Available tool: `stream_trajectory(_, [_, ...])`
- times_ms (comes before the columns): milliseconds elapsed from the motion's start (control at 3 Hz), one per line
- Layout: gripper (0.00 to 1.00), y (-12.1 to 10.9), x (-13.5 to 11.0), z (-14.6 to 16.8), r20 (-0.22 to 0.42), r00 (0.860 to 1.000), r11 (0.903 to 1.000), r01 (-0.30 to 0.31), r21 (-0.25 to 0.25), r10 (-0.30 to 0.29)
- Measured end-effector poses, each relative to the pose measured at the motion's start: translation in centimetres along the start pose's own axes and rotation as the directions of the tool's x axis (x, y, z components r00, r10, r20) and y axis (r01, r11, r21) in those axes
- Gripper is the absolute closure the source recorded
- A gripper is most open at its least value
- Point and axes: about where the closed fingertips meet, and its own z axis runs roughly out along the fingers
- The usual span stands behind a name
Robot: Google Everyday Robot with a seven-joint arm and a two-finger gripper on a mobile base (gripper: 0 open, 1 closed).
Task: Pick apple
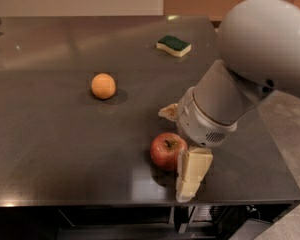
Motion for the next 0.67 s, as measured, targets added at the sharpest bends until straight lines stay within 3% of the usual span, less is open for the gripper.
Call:
stream_trajectory(333, [0.00, -0.80, 0.33, 0.77, -0.005, 1.000, 1.0000, 0.002, -0.002, -0.002])
stream_trajectory(667, [0.16, -1.58, 0.71, 1.05, -0.019, 1.000, 1.0000, 0.007, 0.006, -0.007])
